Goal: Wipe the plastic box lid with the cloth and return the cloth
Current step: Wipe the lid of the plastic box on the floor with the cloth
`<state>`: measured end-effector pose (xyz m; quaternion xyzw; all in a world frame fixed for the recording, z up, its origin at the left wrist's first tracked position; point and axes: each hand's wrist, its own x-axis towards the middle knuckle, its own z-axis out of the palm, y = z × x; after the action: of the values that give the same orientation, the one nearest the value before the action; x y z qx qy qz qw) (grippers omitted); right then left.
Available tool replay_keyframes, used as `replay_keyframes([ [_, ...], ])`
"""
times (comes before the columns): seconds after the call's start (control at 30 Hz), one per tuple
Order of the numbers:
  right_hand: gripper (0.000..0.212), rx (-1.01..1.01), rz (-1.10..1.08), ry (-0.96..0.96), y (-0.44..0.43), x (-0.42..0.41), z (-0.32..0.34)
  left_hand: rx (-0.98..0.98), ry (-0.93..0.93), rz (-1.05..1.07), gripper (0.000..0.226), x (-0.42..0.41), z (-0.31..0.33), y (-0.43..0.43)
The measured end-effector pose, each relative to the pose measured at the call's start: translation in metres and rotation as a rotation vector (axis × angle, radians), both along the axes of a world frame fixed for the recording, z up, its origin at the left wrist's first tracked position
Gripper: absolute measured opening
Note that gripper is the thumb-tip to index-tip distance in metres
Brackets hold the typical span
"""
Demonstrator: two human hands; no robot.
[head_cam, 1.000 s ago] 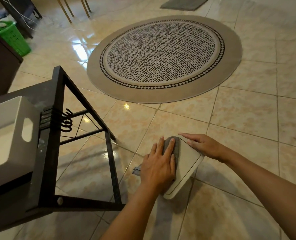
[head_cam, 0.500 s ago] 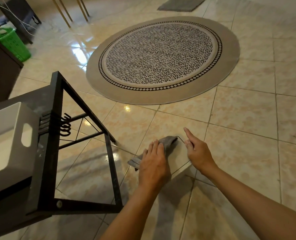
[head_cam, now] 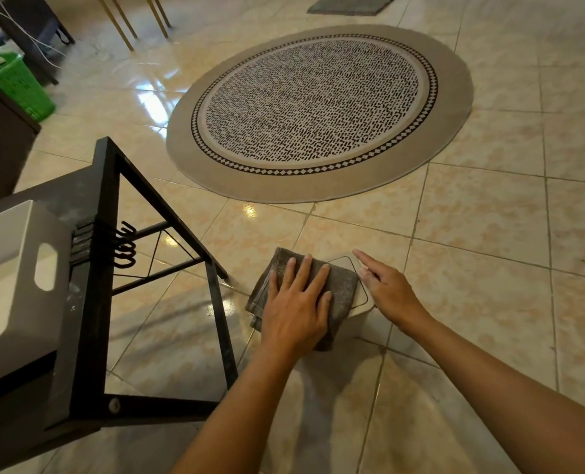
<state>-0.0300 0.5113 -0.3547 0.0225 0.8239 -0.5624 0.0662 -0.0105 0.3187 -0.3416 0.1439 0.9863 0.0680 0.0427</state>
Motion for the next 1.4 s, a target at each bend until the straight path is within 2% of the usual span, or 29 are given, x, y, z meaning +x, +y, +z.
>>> replay_keyframes([
  [0.23,0.045,-0.009,0.037,-0.033,0.002,-0.005,-0.006,0.095,0.018,0.339,0.059,0.012,-0.005,0.022],
  [0.3,0.046,-0.024,0.077,-0.057,0.006,-0.006,-0.003,0.104,0.020,0.317,0.064,0.013,-0.003,0.028],
  [0.43,0.047,-0.066,0.143,-0.100,0.012,-0.009,0.000,0.061,-0.016,0.003,0.070,0.006,-0.003,0.008],
  [0.5,0.047,-0.109,0.148,-0.125,0.011,-0.011,-0.001,0.013,-0.009,-0.035,0.068,0.006,-0.006,-0.001],
  [0.73,0.048,-0.123,0.130,-0.133,0.008,-0.008,-0.002,0.041,0.037,0.097,0.054,0.004,-0.009,0.042],
  [0.9,0.048,-0.149,0.145,-0.156,0.004,-0.009,0.002,0.060,-0.003,0.320,0.052,0.014,-0.009,0.033],
  [1.07,0.048,-0.219,0.185,-0.203,0.006,-0.007,0.004,0.058,-0.001,0.293,0.059,0.033,-0.008,0.051],
  [1.23,0.053,-0.223,0.200,-0.219,0.007,-0.009,0.011,0.064,-0.046,0.336,0.053,0.003,0.000,0.048],
  [1.3,0.055,-0.213,0.205,-0.218,0.006,-0.010,0.012,0.075,-0.039,0.375,0.053,0.007,0.000,0.037],
  [1.4,0.055,-0.220,0.207,-0.219,0.006,-0.009,0.011,0.054,-0.027,0.326,0.054,0.026,-0.002,0.037],
])
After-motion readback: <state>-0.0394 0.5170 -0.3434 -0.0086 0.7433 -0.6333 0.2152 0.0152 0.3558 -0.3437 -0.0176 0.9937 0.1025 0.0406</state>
